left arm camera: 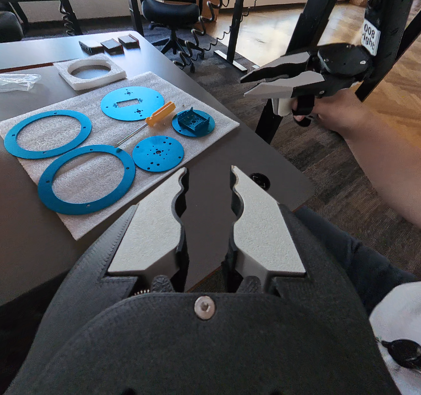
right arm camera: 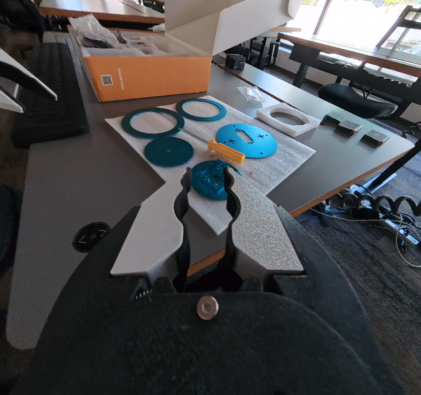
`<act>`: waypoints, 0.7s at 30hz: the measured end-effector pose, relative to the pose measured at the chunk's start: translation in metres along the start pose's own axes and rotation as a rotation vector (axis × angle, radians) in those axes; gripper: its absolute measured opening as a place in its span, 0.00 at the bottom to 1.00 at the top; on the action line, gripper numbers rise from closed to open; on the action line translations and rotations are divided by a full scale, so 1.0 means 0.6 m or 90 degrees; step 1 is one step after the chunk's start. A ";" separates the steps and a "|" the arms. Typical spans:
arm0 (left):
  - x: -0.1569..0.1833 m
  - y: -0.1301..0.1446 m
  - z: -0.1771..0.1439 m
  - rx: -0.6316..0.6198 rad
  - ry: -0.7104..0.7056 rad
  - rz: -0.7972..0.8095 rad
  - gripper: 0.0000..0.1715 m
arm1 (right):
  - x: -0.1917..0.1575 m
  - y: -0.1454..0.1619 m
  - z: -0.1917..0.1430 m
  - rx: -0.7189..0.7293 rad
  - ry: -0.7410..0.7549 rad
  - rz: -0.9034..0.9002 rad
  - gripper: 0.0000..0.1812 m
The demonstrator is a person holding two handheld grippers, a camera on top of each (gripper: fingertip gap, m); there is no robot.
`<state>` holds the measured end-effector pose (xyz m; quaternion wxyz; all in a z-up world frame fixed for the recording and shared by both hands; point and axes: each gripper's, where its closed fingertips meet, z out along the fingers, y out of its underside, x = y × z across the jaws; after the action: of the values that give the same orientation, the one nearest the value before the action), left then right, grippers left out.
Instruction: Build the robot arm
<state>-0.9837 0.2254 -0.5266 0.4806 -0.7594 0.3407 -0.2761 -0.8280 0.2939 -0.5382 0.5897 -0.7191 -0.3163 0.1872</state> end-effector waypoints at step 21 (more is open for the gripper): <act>-0.069 0.018 0.221 -0.179 0.047 0.116 0.51 | 0.099 0.081 0.129 -0.187 -0.287 -0.065 0.17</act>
<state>-0.9129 0.3264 -0.5915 0.3798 -0.7743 0.4611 -0.2087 -0.8229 0.3854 -0.5973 0.4029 -0.7201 -0.4991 0.2645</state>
